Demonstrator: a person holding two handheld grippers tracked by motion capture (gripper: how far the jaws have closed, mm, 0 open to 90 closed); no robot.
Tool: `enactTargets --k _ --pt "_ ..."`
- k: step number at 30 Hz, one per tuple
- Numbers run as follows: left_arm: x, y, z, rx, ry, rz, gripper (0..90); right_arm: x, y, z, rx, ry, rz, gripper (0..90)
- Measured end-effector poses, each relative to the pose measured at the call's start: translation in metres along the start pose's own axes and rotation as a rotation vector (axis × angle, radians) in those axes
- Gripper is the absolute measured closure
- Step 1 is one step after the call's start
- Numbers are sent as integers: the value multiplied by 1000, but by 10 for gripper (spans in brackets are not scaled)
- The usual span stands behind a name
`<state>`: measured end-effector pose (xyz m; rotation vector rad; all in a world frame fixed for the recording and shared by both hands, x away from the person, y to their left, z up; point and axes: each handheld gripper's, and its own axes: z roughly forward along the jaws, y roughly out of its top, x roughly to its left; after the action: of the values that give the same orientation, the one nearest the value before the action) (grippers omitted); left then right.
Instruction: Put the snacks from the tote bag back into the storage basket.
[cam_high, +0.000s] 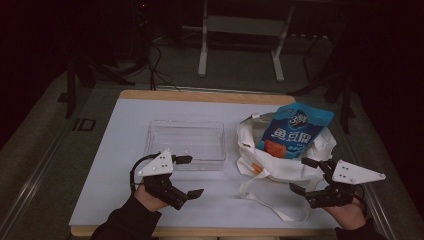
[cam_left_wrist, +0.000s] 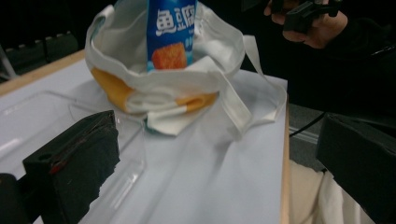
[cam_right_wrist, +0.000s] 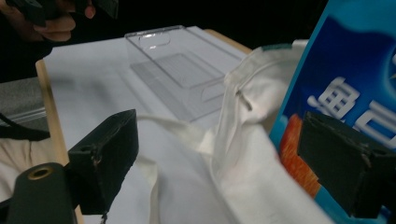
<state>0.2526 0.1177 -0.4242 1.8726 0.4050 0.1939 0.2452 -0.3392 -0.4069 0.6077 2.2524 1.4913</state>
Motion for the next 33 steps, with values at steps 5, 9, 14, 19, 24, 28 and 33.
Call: enactTargets --k 5,9,14,19,24,28,33 --pt "4 17 11 6 -20 26 0 -6 9 -3 -30 6 -17 136" --pt "7 30 22 7 -34 40 0 -12 15 -5 -40 -8 -26 143" --pt "12 43 36 -3 -55 51 0 -22 18 -9 -46 -19 -24 145" --pt "16 56 54 -1 -76 65 0 -31 20 -14 -49 -44 -29 148" --pt "19 68 74 -7 -83 96 0 -39 19 -16 -45 -59 -18 160" --pt "24 78 92 -1 -92 119 0 -47 17 -16 -37 -70 -15 160" --pt "30 87 116 15 -106 134 0 -56 13 -19 -33 -91 1 186"
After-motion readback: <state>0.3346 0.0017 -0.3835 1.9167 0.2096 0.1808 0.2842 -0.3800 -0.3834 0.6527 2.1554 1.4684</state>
